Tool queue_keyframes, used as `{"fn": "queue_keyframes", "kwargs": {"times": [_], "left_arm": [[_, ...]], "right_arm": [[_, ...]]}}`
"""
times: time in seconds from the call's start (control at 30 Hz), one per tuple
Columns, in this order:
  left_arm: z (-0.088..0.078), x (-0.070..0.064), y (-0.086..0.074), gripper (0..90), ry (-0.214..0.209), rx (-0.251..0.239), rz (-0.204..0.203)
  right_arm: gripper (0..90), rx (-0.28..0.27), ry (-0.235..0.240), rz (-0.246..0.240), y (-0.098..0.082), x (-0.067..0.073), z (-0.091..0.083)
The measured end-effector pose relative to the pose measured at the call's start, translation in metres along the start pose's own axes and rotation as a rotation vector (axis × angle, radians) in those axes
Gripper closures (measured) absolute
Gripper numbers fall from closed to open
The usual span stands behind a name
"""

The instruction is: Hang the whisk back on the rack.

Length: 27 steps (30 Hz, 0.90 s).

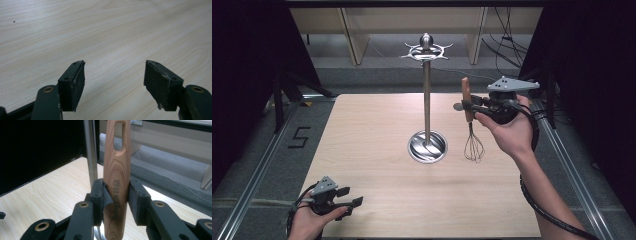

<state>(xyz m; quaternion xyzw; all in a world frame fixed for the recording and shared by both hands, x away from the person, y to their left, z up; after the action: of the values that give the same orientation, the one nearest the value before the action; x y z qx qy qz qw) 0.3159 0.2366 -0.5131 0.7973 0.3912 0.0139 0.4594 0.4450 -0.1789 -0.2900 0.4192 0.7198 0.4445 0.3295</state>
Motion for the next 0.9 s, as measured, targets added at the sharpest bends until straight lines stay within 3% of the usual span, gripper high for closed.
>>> {"fn": "queue_keyframes", "kwargs": {"times": [0.07, 0.1, 0.2, 0.3, 0.43, 0.53, 0.6, 0.67, 0.73, 0.77, 0.9], "left_arm": [[0.0, 0.0, 0.0, 32.3, 0.0, -0.001, -0.001], [0.0, 0.0, 0.0, 32.4, 0.0, -0.001, -0.001], [0.0, 0.0, 0.0, 32.4, 0.001, -0.005, -0.001], [0.0, 0.0, 0.0, 32.3, 0.001, -0.002, 0.003], [0.0, 0.0, 0.0, 32.3, 0.001, -0.007, -0.005], [0.0, 0.0, 0.0, 32.3, 0.002, -0.003, 0.003], [0.0, 0.0, 0.0, 32.4, 0.002, -0.004, 0.002], [0.0, 0.0, 0.0, 32.4, 0.001, -0.004, 0.004], [0.0, 0.0, 0.0, 32.3, 0.002, -0.006, -0.005], [0.0, 0.0, 0.0, 32.3, 0.002, -0.003, 0.003], [0.0, 0.0, 0.0, 32.3, 0.002, -0.004, 0.001]], "right_arm": [[68.4, -0.004, 0.001, 0.004, 0.001, 0.0, 0.0], [68.4, -0.008, 0.003, -0.028, 0.003, -0.002, 0.001], [68.4, 0.003, 0.01, 0.006, 0.004, 0.0, 0.0], [68.4, -0.01, 0.016, -0.028, 0.006, -0.002, 0.001], [68.4, -0.011, 0.027, -0.006, 0.007, 0.0, 0.002], [68.4, -0.012, 0.029, -0.027, 0.009, -0.001, 0.002], [68.4, -0.006, 0.029, -0.004, 0.01, 0.001, 0.001], [68.4, -0.021, 0.044, -0.026, 0.011, -0.001, 0.002], [68.4, -0.004, 0.046, -0.006, 0.011, 0.001, 0.001], [68.4, -0.016, 0.03, -0.017, 0.012, 0.0, 0.001], [68.4, -0.005, 0.048, -0.011, 0.014, 0.001, 0.001]]}}
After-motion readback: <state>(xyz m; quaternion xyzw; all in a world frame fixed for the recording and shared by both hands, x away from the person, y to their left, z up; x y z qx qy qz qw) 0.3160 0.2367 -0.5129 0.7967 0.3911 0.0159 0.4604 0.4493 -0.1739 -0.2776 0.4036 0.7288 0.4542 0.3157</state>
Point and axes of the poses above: each handheld gripper's, and its own axes: z roughly forward along the jaws, y roughly out of its top, x roughly to its left, the point moved 4 cm from there along z, roughly forward along the jaws, and after that the axes turned 15 degrees about -y, right-handed, at the moved point
